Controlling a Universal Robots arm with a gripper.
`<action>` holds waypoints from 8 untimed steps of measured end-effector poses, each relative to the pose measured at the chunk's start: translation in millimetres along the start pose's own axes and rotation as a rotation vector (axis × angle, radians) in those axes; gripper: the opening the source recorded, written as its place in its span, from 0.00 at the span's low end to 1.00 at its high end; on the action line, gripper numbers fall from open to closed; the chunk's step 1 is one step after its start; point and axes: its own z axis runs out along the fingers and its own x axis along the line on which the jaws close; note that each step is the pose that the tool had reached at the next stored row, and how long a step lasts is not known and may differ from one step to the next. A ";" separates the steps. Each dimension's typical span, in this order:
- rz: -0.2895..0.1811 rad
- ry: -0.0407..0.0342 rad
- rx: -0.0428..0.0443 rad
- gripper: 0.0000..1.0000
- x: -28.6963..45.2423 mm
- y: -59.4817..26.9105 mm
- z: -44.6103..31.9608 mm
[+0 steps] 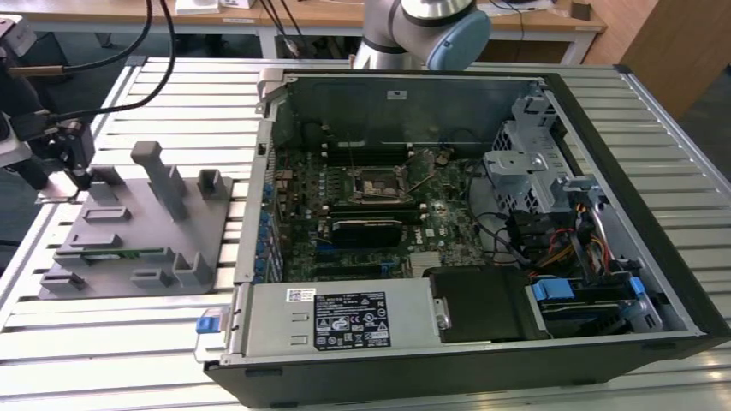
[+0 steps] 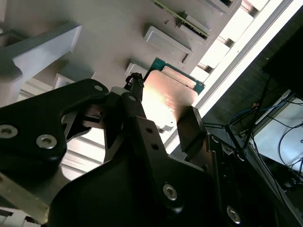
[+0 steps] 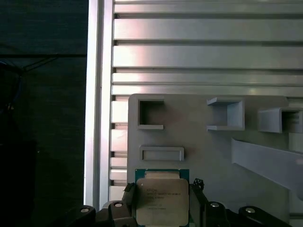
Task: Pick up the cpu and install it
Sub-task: 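Pick up the cpu and move it towards the insertion slot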
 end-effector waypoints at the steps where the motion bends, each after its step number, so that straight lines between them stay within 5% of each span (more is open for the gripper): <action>1: 0.000 -0.0001 -0.0001 0.53 0.1 0.1 -2.1; 8: 0.000 0.0000 0.0000 0.53 0.4 0.6 -14.8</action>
